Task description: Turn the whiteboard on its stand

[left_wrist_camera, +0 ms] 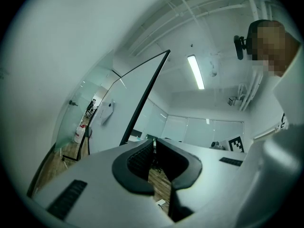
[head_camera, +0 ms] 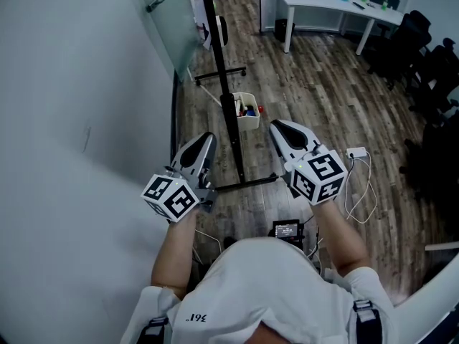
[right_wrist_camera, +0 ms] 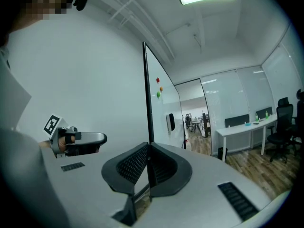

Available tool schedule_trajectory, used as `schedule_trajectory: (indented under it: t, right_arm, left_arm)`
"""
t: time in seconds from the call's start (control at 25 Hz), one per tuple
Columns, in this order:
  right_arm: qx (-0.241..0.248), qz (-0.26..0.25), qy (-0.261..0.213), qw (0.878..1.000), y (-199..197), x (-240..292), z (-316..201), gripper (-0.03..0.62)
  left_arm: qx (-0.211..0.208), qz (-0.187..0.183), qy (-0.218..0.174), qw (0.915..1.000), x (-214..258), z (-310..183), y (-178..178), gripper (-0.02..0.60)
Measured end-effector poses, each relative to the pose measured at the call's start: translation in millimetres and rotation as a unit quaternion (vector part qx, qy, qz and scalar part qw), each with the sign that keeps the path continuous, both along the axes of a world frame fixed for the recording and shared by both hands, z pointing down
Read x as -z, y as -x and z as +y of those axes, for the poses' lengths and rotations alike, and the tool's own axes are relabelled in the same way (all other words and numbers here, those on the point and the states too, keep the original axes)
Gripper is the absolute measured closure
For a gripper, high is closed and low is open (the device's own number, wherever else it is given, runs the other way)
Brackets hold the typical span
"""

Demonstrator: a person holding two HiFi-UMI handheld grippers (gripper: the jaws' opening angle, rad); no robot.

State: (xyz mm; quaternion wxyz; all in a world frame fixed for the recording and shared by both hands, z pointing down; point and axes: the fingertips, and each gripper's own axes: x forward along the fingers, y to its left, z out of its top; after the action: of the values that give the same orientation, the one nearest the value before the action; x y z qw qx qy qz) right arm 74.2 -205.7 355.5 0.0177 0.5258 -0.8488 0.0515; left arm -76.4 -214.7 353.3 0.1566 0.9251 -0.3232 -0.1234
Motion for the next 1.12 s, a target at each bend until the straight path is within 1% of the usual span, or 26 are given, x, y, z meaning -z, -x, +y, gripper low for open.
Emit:
schedule_trajectory:
  t: [0.2,0.44,0.8,1.12]
  right_arm:
    - [-0.003,-0.010,0.004,1.000,-5.4,-5.7,11.7,0.556]
    - [-0.003,-0.019,0.021,1.000,-8.1,-21.8,24.1,0.556]
    - [-0.004,-0.017,0.045,0.999,-12.6,-43.7,37.0,0.557]
    - [0.000,-0.014,0.058,0.998,-11.8,-55.1,47.5,0.559]
  left_arm:
    - [-0.011,0.003,0.012,0.9999,-11.0,12.8,-0.6,0.571]
    - [-0.020,-0.002,0.028,0.9994,-26.8,26.3,-0.4,0.574]
    - [-0.032,-0.008,0.053,0.9980,-49.9,45.7,-3.2,0.574]
    - [-0.040,-0.013,0.065,0.9970,-60.4,59.4,-4.1,0.574]
